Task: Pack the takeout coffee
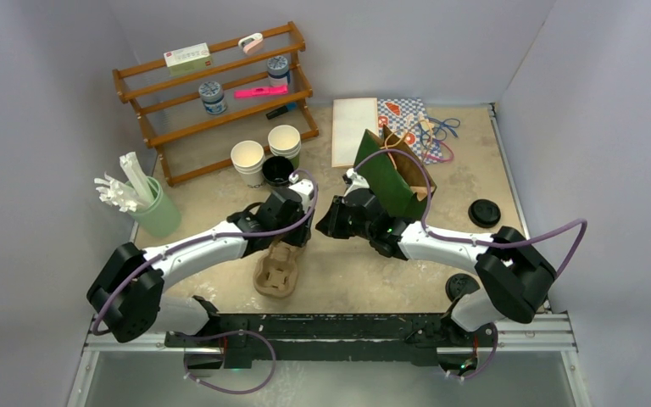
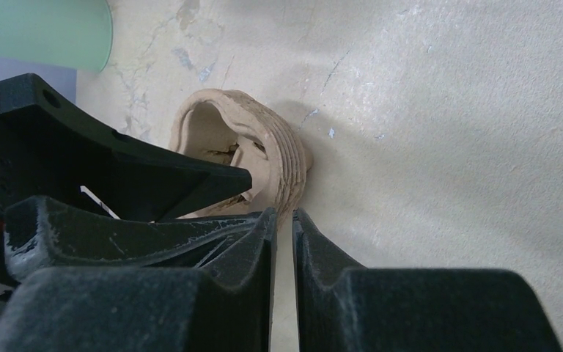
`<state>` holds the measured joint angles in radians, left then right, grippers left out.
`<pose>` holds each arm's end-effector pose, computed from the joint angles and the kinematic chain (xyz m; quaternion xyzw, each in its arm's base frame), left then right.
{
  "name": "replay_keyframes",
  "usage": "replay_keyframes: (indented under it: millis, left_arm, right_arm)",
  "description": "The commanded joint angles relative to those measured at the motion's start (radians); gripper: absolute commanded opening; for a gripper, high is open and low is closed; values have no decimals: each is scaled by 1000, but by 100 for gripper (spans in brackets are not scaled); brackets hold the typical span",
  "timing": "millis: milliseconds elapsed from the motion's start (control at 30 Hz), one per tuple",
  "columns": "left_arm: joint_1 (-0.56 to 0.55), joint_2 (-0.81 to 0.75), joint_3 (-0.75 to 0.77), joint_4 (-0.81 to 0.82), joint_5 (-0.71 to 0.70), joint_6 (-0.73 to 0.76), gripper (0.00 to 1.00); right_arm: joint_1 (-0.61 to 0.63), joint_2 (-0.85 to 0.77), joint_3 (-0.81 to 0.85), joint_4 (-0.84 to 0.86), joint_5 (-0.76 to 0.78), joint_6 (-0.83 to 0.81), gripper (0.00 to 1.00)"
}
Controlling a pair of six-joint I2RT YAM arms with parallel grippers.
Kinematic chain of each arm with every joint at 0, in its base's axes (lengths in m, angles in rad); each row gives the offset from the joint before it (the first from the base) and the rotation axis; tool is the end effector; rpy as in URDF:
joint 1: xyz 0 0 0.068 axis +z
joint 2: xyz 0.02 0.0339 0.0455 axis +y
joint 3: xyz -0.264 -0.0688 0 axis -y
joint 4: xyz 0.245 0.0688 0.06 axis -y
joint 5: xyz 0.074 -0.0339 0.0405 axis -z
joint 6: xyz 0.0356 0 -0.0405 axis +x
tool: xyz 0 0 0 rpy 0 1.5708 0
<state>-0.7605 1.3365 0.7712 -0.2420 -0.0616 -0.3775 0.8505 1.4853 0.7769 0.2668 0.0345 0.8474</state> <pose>0.1996 -0.1869 0.2106 0.1653 0.9128 -0.1766 0.3291 0.2131 0.2409 0.2159 0.0079 0.8447 0.3919 0.3644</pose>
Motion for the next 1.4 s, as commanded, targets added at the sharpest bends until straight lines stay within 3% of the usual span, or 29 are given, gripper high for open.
replay_keyframes:
  millis: [0,233,300,400,467,600,700,1133,1367]
  left_arm:
    - [-2,3,35,-7,-27,-14,35]
    - [-2,17,34,-4,4,-17,32]
    - [-2,17,37,-12,-3,-17,25]
    - [-3,-9,43,-32,-31,-32,7]
    - [-2,-43,36,-30,-35,-43,2]
    - [-1,-113,17,-26,-30,-73,2]
    - [0,-158,5,-28,-30,-110,1]
    - [4,-171,-18,-19,-20,-115,0]
    - [4,-166,-4,-18,-24,-114,0]
  right_arm:
    - [-2,-3,6,-11,16,-18,15]
    - [-2,-14,-4,-11,28,-14,15]
    - [-3,-14,-7,-11,27,-12,15]
    - [-2,-12,-9,-11,21,-11,14]
    - [-2,-13,-17,10,17,-11,14]
    - [-2,-15,-48,92,-31,-9,16]
    - [-2,-11,-79,179,-33,9,28]
    - [-2,-20,-170,409,-155,22,51]
    - [-1,18,-167,444,-188,18,46]
